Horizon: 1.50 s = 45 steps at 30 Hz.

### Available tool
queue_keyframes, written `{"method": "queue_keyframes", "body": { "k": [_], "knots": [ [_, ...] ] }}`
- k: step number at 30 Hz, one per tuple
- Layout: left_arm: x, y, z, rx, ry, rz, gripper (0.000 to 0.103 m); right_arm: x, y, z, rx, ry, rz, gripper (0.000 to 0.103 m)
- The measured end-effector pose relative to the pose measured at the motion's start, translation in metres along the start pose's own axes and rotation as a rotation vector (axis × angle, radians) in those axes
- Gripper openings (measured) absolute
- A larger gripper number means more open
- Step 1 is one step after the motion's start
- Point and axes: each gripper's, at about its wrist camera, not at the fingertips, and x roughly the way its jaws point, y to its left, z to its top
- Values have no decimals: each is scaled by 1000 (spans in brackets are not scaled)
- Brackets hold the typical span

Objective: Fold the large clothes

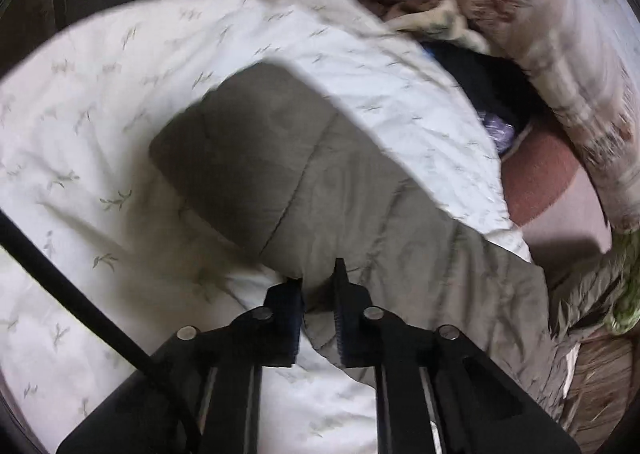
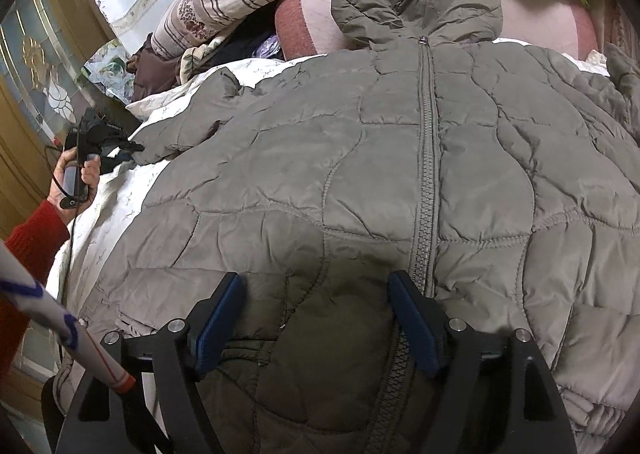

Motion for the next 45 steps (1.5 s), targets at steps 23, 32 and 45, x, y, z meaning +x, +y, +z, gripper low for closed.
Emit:
{"method": "queue_keyframes", "body": {
  "k": [23,32,45],
  "knots": [
    [-30,-233,-257,543,235,-218,25,-107,-53,13,226,-185,-65,74],
    [-127,-184,-309,580,-40,-244,61,-114,-47,23,145,-114,-159,80],
    [-135,-107,-268,489,-285,-71,62,24,-39,92,277,103,-95,71]
  ]
}}
